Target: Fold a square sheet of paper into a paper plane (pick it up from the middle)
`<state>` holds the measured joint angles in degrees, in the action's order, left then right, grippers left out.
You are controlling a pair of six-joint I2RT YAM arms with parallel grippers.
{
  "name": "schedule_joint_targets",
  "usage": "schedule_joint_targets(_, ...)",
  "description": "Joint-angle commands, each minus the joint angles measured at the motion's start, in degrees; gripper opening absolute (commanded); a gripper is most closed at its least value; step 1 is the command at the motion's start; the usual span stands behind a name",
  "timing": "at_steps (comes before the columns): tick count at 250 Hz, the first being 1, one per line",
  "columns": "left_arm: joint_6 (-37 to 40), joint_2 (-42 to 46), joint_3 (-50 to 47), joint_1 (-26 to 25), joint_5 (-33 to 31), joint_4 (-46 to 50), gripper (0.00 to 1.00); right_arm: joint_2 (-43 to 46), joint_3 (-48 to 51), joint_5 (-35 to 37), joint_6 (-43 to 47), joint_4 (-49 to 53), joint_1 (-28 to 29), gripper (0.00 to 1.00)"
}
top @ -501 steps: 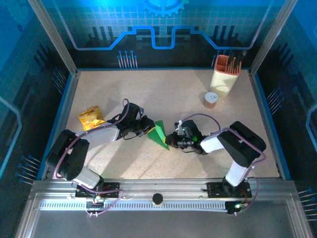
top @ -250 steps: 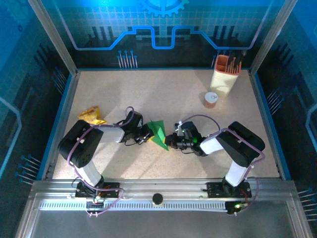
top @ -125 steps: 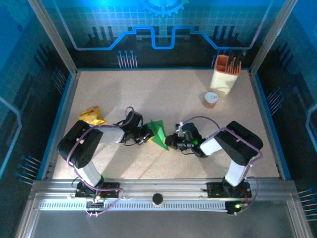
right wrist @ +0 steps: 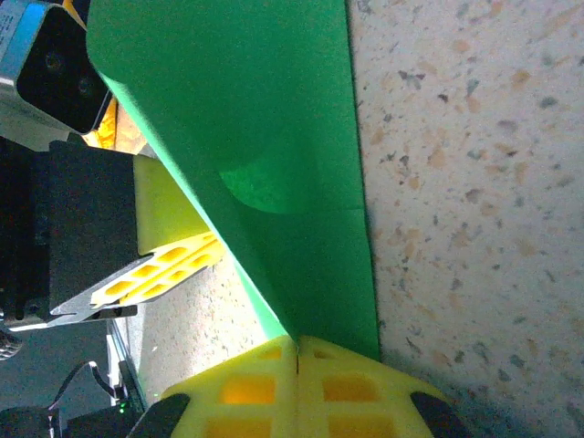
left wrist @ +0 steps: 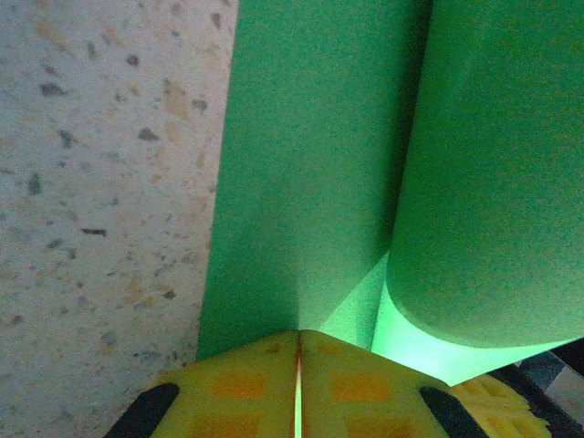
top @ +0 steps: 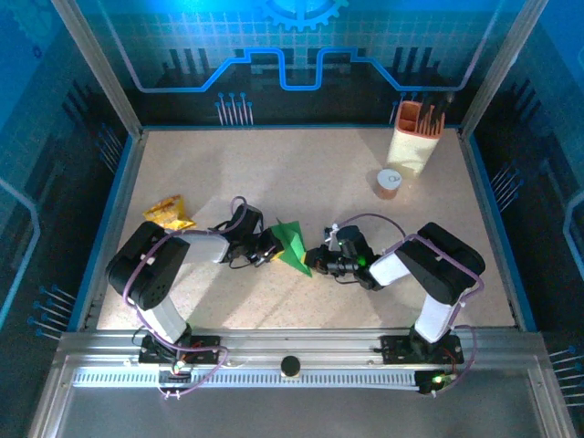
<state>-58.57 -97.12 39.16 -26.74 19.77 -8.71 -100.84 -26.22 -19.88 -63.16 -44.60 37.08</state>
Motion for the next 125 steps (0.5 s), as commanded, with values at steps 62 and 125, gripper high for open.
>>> schedule_joint_targets(62, 0.27, 0.34, 0.03, -0.05, -1.14, 3.50, 0.10, -3.03, 1.20, -1.75, -3.61, -2.04, -0.87, 0.00)
schedule_joint_targets(125, 1.00, 0.60, 1.24, -0.06, -1.71, 4.33, 0.11, -2.97, 1.87, -1.50, -4.58, -2.45, -1.44, 0.00)
